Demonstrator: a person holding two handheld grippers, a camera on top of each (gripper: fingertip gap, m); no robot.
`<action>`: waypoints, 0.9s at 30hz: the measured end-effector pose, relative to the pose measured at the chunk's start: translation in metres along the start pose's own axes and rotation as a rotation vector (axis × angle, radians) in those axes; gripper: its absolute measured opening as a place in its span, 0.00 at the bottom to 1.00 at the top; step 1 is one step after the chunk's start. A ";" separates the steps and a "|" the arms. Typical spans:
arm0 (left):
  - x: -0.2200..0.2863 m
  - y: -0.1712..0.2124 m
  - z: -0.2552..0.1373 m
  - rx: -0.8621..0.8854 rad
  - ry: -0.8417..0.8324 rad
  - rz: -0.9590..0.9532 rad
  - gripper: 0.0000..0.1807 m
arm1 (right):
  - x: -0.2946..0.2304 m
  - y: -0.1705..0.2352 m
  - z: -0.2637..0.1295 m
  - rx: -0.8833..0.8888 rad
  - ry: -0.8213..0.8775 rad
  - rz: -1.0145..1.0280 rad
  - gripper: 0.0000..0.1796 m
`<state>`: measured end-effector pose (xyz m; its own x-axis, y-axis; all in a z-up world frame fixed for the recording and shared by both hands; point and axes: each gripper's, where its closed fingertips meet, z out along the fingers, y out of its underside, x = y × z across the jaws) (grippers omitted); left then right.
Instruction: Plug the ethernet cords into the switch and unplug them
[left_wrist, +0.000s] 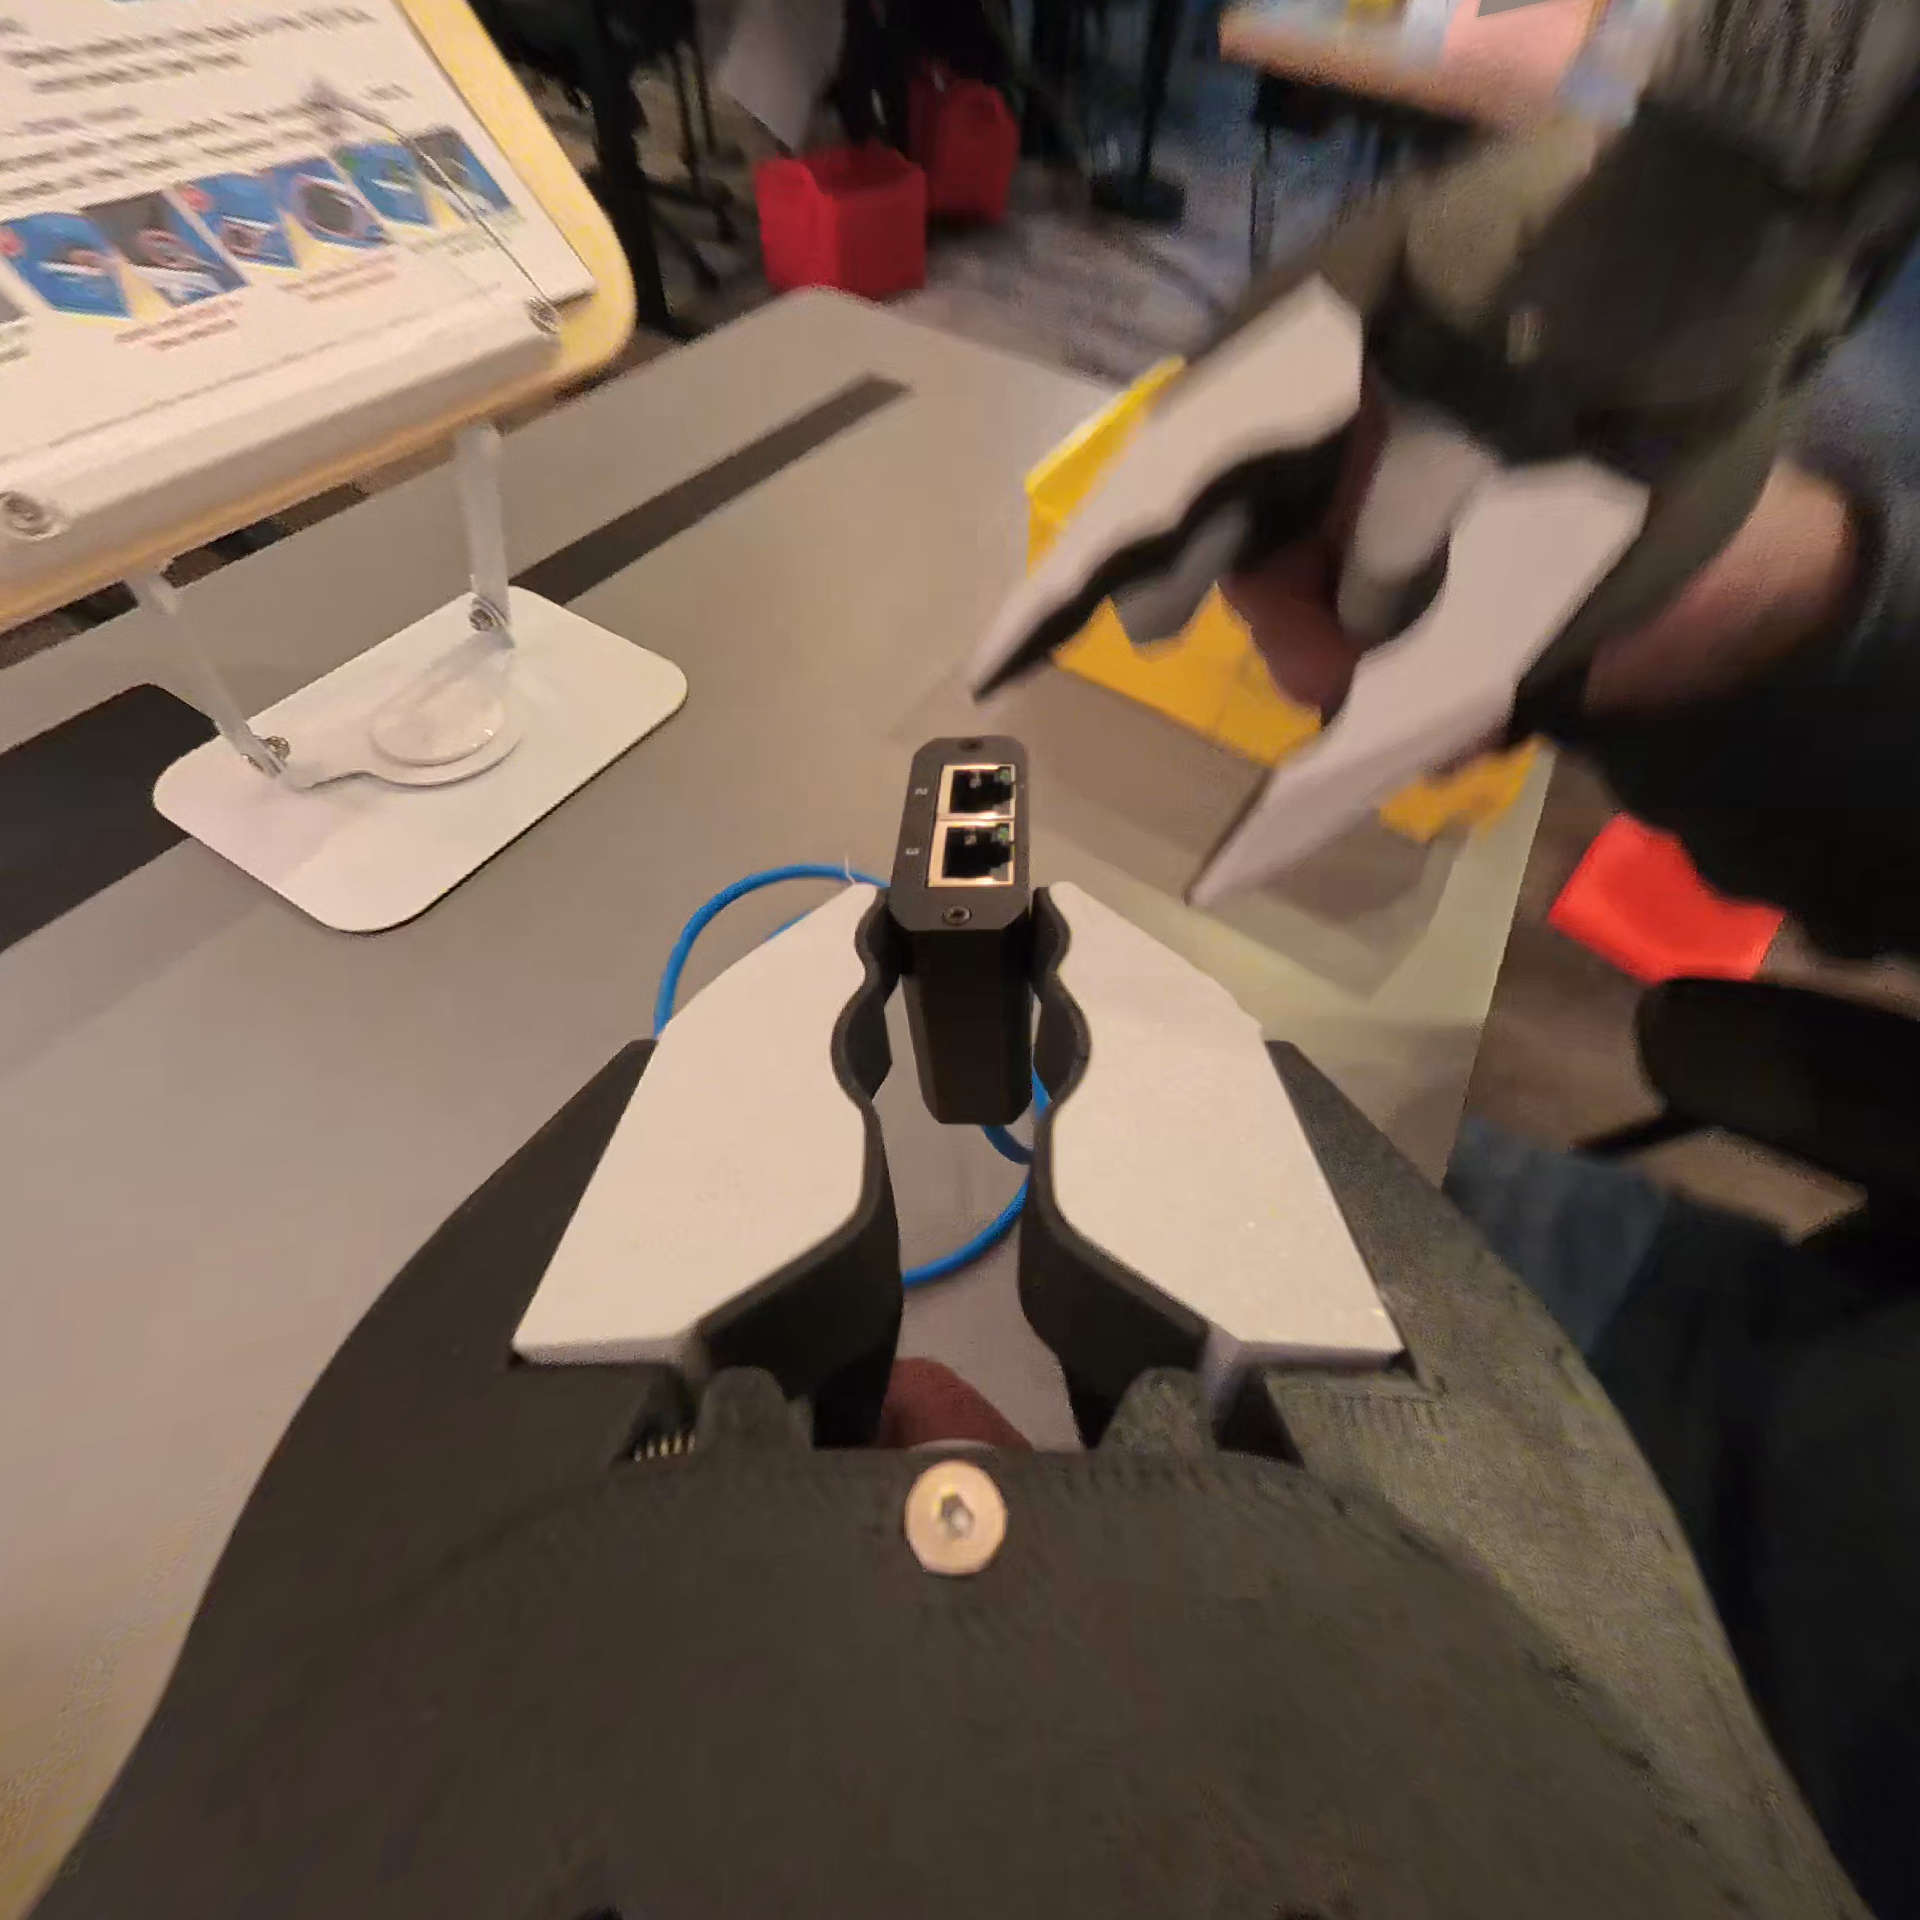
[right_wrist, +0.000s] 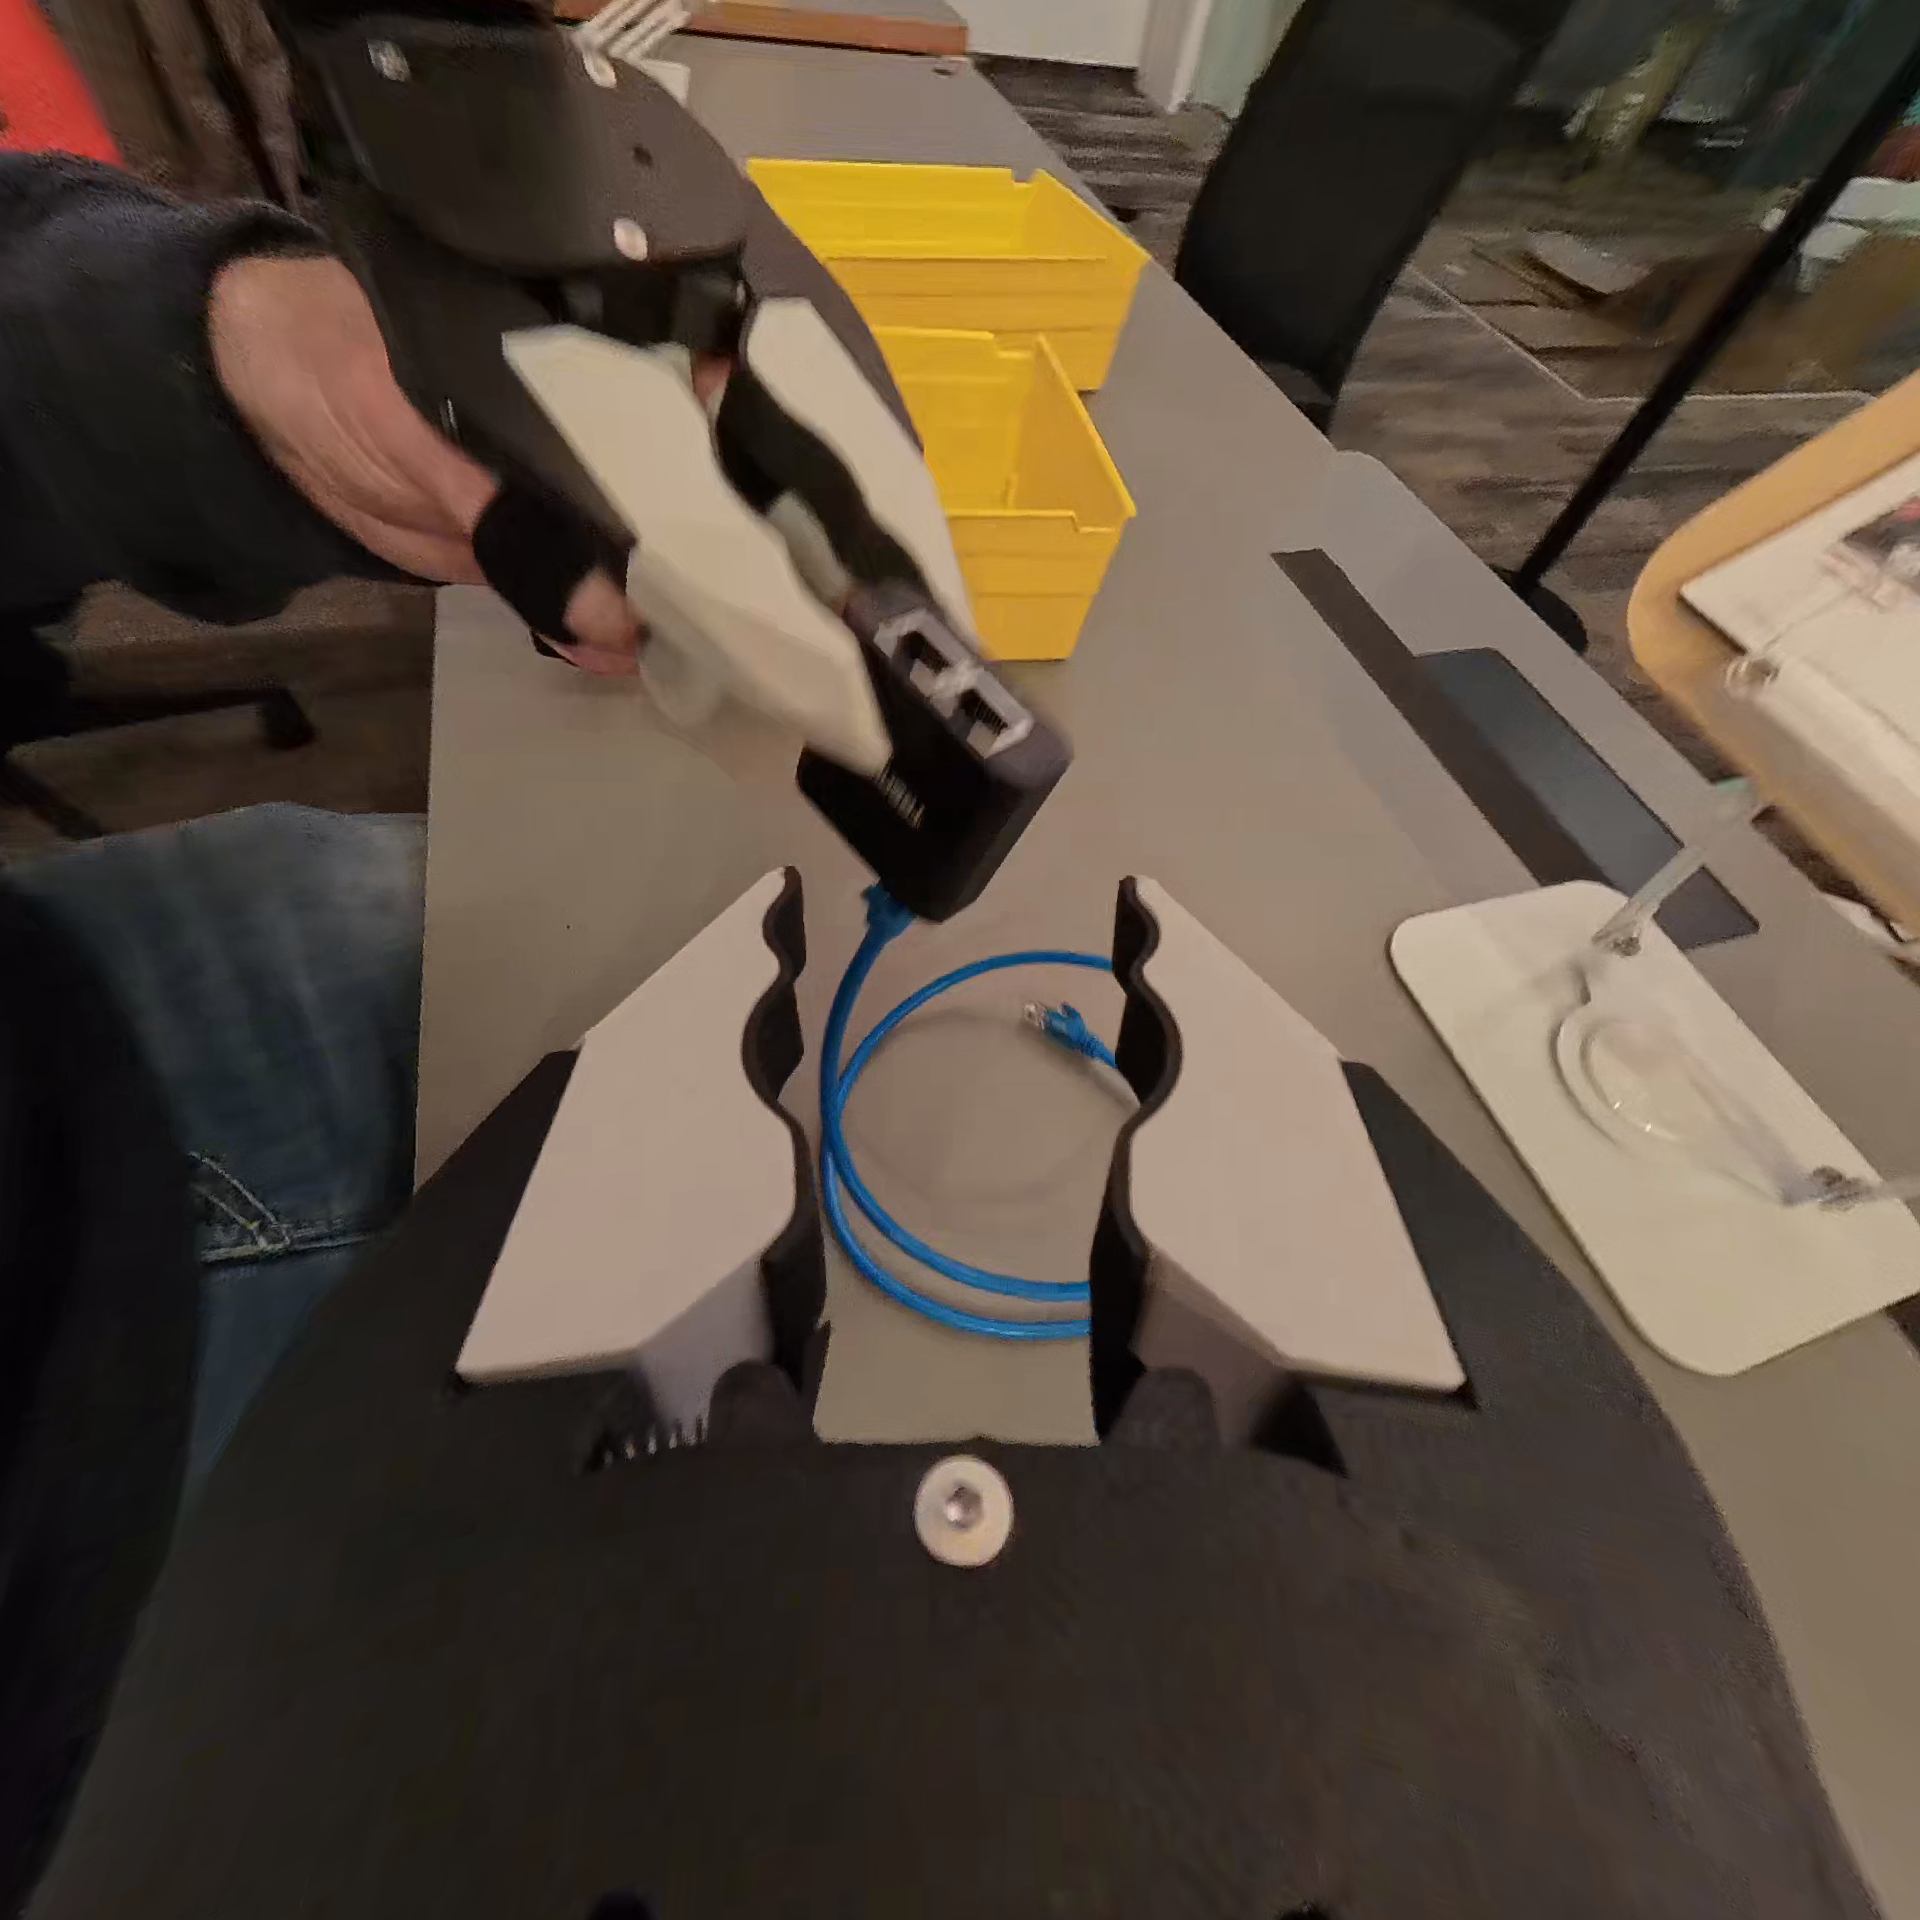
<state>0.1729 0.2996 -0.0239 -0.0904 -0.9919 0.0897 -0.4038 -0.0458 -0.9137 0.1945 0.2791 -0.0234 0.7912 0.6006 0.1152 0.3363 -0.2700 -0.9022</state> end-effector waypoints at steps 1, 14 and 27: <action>-0.001 -0.005 -0.002 0.050 0.003 -0.058 0.13 | -0.004 0.009 0.005 0.000 0.019 0.017 0.33; 0.008 -0.024 -0.018 0.269 0.073 -0.170 0.14 | -0.020 0.019 0.030 -0.008 -0.014 0.011 0.04; 0.046 0.000 -0.017 -0.005 0.080 0.665 0.49 | -0.057 0.025 -0.004 -0.302 -0.564 -0.103 0.04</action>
<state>0.1538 0.2557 -0.0129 -0.3884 -0.7970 -0.4626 -0.2429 0.5727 -0.7829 0.1601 0.2351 -0.0503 0.3854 0.9155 -0.1153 0.5897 -0.3404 -0.7324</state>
